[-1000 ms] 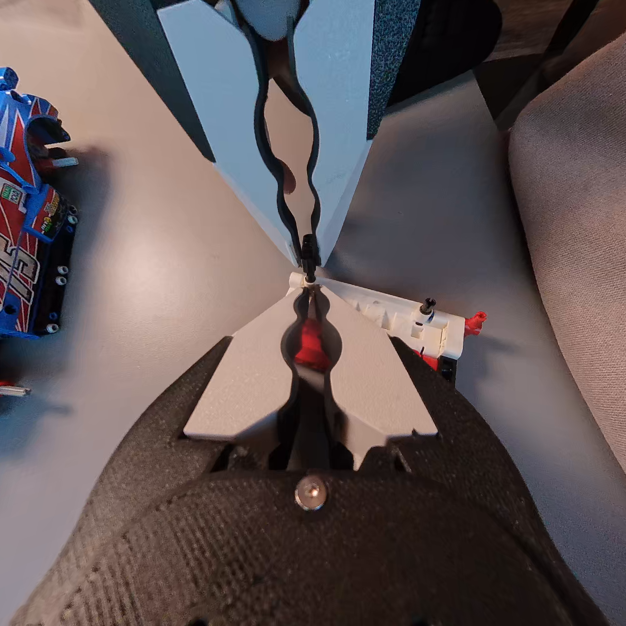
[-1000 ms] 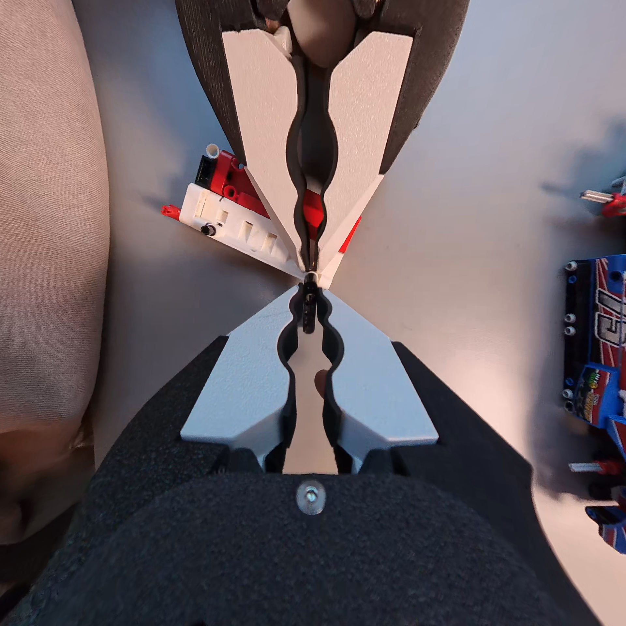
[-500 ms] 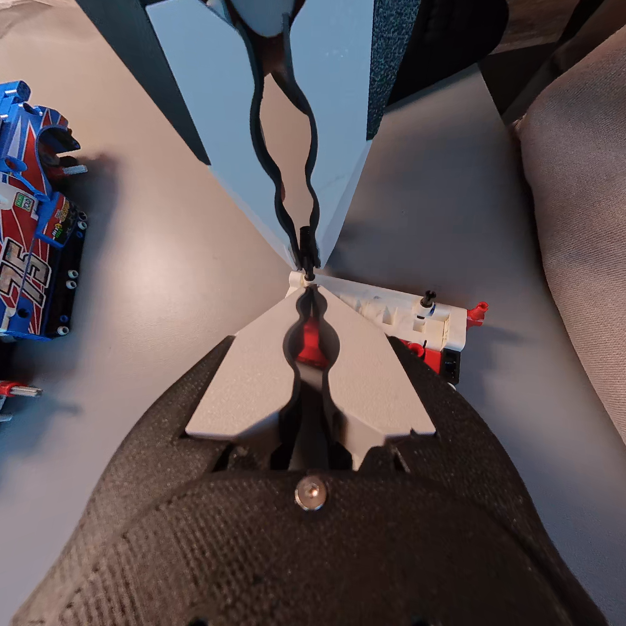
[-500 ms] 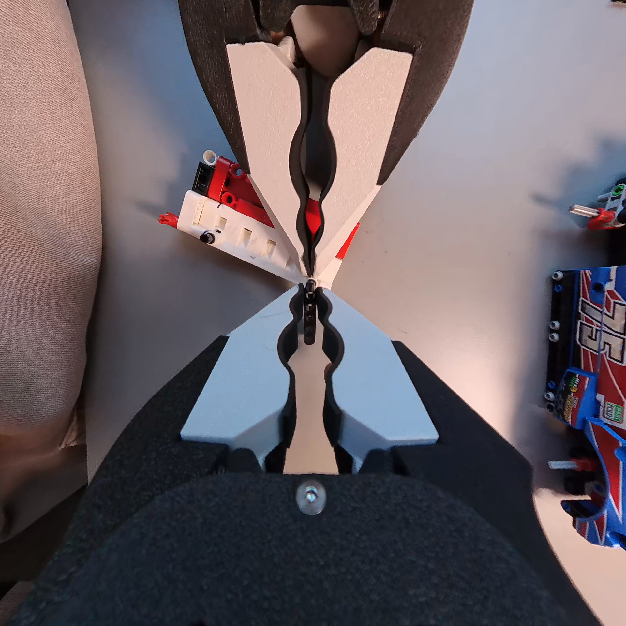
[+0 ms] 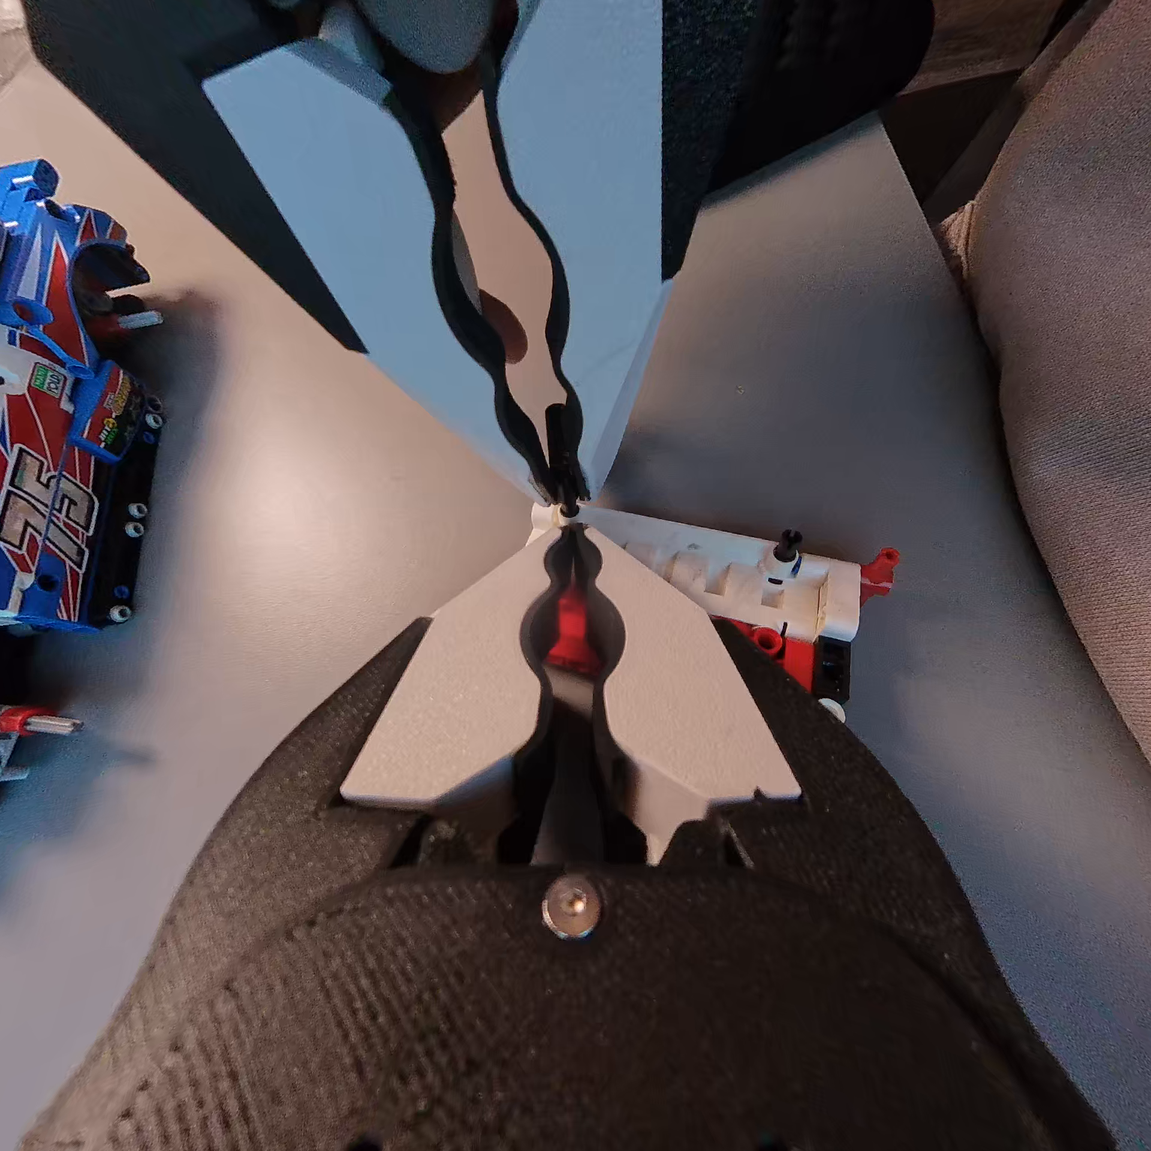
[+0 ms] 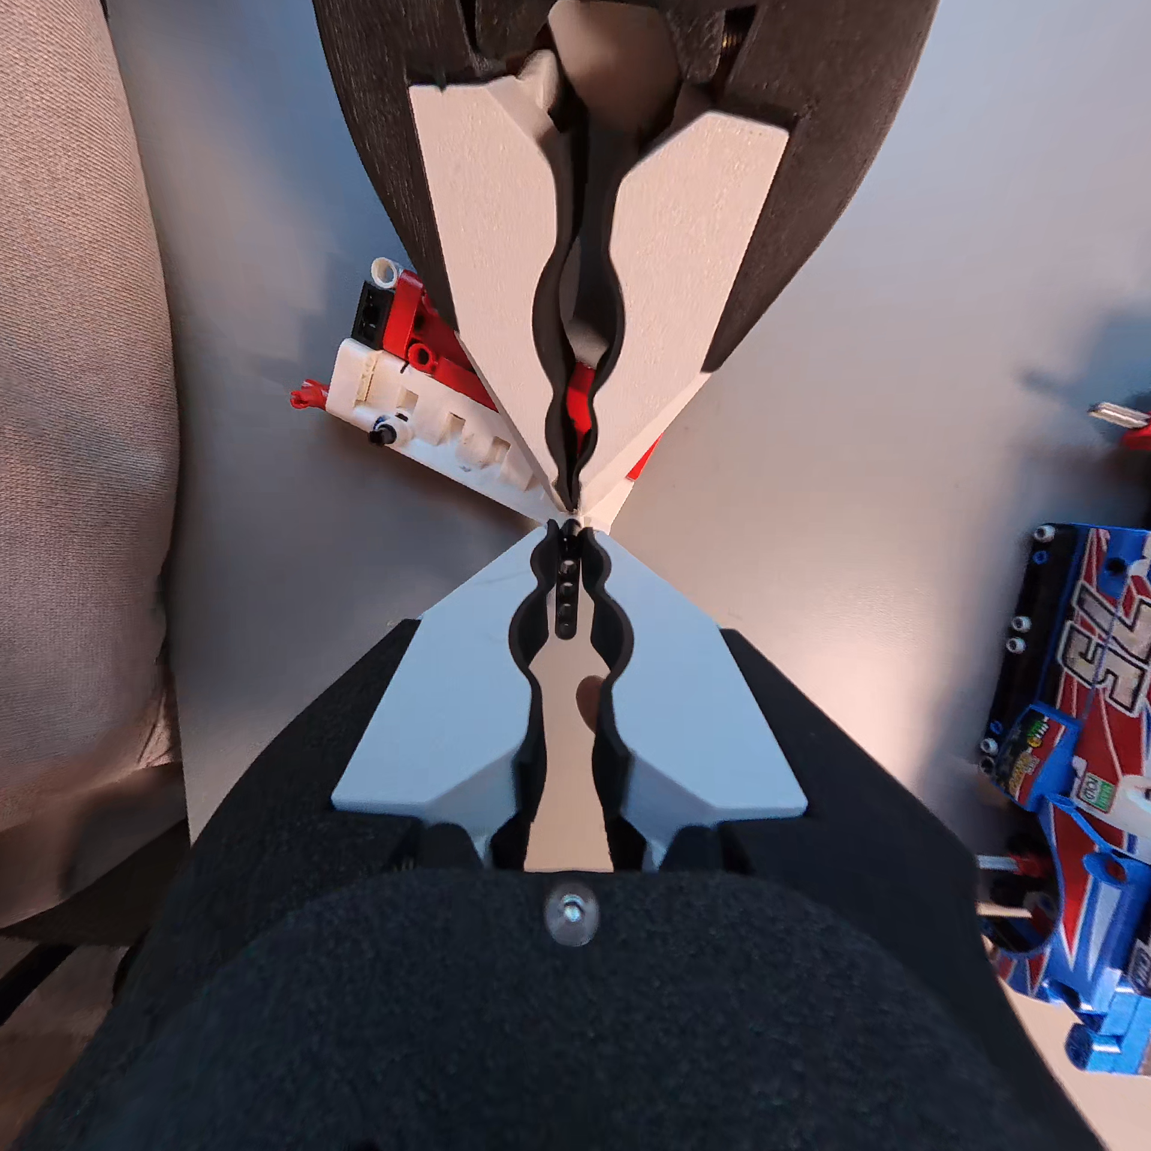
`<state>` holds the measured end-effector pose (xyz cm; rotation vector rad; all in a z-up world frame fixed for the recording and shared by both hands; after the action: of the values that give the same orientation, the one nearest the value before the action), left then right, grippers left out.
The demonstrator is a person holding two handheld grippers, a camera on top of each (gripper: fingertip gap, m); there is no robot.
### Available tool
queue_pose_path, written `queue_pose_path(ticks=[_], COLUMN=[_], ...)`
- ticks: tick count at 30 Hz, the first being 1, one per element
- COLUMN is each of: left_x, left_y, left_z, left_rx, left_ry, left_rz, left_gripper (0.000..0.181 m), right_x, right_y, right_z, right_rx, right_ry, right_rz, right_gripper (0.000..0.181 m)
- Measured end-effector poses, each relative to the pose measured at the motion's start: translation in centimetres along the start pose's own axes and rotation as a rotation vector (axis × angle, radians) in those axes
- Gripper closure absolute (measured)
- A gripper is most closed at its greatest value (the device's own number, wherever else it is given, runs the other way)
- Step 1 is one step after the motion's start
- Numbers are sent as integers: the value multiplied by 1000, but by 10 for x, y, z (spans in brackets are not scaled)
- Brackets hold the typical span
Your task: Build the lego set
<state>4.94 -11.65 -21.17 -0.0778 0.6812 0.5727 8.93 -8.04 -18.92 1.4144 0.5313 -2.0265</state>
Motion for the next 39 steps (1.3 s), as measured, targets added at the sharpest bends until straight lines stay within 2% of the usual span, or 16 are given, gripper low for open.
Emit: queue_pose_path(ticks=[4, 8, 23, 30, 34, 39], left_x=[0, -1, -3, -3, -3, -3], left_y=[0, 1, -1, -1, -2, -4], left_z=[0, -1, -3, -3, -3, -3], left_rx=[12, 0, 54, 38, 42, 58], left_ry=[-1, -4, 5, -2, 2, 2], left_rz=[21, 10, 43, 28, 38, 43], left_gripper=[181, 181, 181, 181, 181, 181], right_x=[2, 4, 9, 9, 9, 10], right_y=[-1, -1, -1, 1, 2, 6], right_z=[0, 0, 10, 2, -4, -8], right_rx=[23, 61, 33, 102, 156, 147], right_ry=[27, -7, 53, -124, -281, -390], right_rz=[7, 2, -50, -51, -52, -81], right_gripper=[178, 178, 178, 178, 177, 177])
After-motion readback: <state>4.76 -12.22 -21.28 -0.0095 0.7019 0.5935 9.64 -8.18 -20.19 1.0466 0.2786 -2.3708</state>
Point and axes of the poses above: each gripper's, where its closed fingertips meet, x out along the fingers, z out of its top, y = z × x across the jaws, the point moved 5 cm from there along -x, back along the fingers
